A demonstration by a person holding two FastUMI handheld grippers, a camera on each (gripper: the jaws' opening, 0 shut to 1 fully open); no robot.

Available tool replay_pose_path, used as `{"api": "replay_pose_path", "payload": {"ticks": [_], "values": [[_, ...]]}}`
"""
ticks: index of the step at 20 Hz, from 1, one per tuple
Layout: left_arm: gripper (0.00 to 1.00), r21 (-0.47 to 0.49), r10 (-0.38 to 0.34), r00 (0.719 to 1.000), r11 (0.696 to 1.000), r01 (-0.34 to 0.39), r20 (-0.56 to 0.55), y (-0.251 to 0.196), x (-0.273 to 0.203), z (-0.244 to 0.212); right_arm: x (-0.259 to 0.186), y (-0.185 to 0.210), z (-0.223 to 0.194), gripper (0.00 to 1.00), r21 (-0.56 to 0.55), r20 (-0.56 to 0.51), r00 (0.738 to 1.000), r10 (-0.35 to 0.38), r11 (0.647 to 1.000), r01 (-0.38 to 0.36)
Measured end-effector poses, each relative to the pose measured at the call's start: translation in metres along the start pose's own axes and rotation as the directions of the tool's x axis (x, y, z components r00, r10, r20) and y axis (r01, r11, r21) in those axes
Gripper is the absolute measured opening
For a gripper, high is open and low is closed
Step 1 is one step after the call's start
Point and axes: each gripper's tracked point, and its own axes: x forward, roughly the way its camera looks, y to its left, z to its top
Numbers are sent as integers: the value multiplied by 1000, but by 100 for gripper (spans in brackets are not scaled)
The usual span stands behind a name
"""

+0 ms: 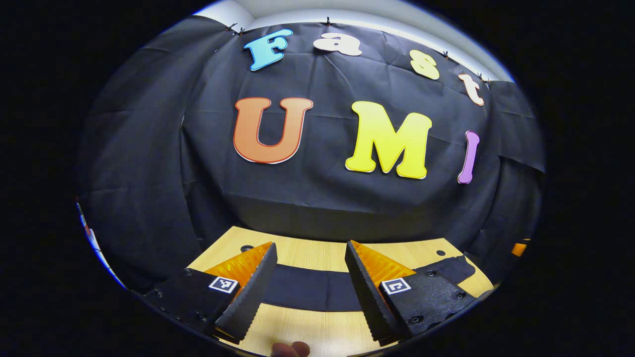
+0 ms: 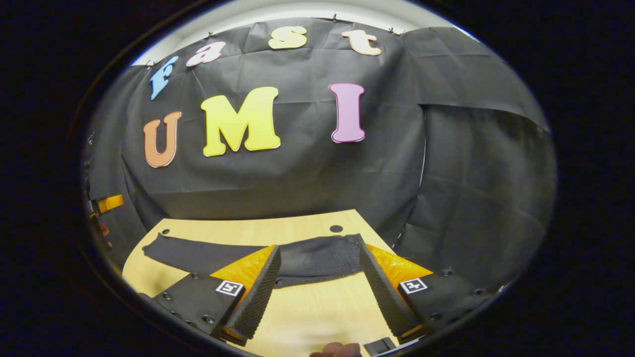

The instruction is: Grasp the waist and the cuffs of the jeans and fold them to make the two legs overlap; first hold the waist and fold one-third of the jeans toward the cuffs, then hold the cuffs and fold the remaining one-third in the same direction to finish folding.

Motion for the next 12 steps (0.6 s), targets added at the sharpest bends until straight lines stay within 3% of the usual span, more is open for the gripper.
{"api": "replay_pose_path", "payload": {"ticks": [5,12], "values": [[89,33,5,999,999,-4,-39,-14,-3,-2,31,-31,-18,98,86,-49,998,-32,996,36],[89,54,61,995,997,-57,-73,-30,-6,4,149,-113,-74,98,234,-150,983,-102,963,136]]}}
